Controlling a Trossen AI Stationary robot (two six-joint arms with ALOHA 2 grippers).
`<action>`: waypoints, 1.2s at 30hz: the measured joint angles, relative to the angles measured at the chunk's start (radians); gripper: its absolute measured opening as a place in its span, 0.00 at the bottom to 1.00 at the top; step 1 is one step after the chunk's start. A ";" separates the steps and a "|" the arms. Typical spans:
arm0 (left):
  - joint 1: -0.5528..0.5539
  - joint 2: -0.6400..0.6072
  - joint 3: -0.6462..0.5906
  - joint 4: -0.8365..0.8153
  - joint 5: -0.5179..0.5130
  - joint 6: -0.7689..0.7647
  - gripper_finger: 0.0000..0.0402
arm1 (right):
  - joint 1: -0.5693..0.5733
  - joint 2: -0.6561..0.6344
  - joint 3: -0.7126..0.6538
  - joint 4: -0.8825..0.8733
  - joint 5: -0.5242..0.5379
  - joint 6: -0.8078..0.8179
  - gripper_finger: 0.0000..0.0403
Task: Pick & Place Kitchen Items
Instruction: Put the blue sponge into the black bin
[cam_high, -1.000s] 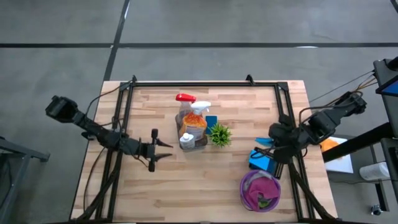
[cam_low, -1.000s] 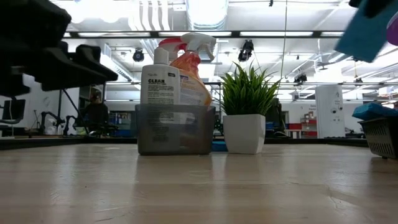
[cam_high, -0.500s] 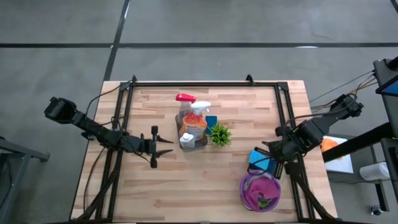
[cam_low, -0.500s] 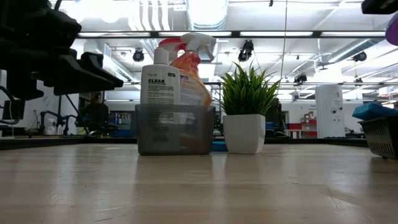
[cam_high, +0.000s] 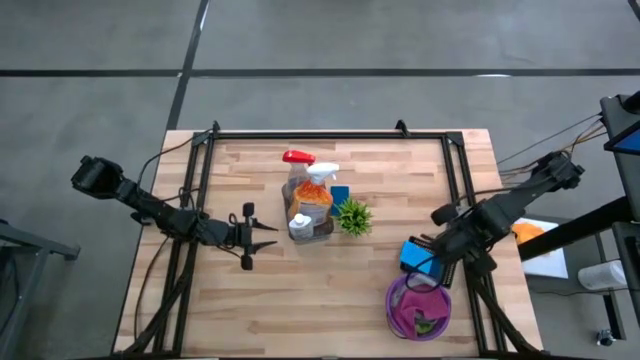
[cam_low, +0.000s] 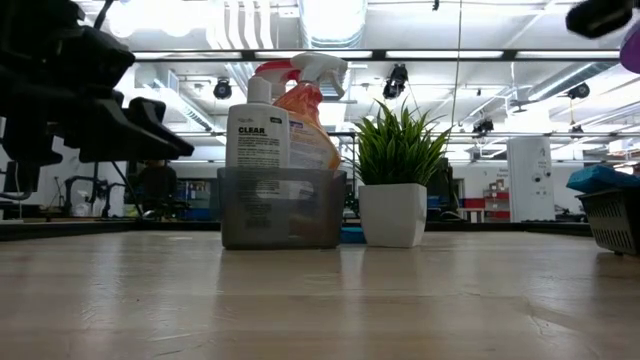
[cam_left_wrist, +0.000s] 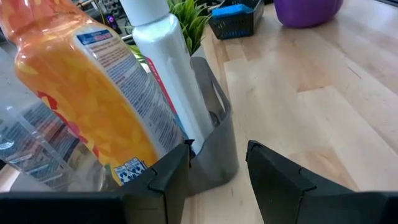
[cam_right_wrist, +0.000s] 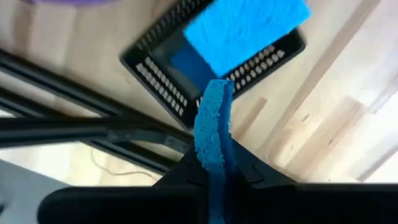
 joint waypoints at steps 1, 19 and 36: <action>0.000 0.000 0.000 -0.002 0.000 0.000 0.40 | 0.000 0.009 -0.020 0.003 -0.001 -0.011 0.04; 0.000 0.000 0.000 -0.021 0.000 -0.022 0.40 | 0.000 0.156 -0.119 0.186 -0.198 -0.197 0.04; 0.000 0.000 0.000 -0.025 0.000 -0.023 0.40 | -0.031 0.280 -0.151 0.240 -0.164 -0.314 0.04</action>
